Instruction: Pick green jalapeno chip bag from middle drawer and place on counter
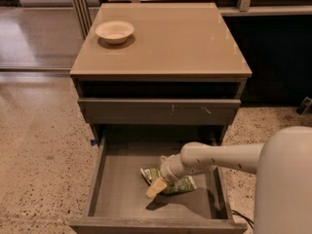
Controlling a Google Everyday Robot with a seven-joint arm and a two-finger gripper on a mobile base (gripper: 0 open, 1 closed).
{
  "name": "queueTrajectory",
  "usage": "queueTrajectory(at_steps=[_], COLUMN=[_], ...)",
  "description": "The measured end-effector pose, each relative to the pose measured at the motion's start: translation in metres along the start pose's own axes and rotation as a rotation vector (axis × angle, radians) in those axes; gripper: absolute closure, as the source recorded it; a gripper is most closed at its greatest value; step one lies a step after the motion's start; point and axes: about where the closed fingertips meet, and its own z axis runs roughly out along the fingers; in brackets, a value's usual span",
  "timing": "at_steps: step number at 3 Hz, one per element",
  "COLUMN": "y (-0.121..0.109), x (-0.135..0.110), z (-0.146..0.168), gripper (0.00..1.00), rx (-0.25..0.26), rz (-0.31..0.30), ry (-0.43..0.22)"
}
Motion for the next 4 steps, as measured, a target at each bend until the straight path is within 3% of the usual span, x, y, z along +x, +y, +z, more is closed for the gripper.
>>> queueTrajectory(at_steps=[1, 3, 4], y=[0.0, 0.002, 0.002], x=[-0.001, 0.032, 0.033], z=[0.001, 0.027, 0.028], gripper=[0.0, 0.0, 0.18], rx=[-0.001, -0.02, -0.021], rz=[-0.001, 0.049, 0.051], ry=[0.0, 0.057, 0.06])
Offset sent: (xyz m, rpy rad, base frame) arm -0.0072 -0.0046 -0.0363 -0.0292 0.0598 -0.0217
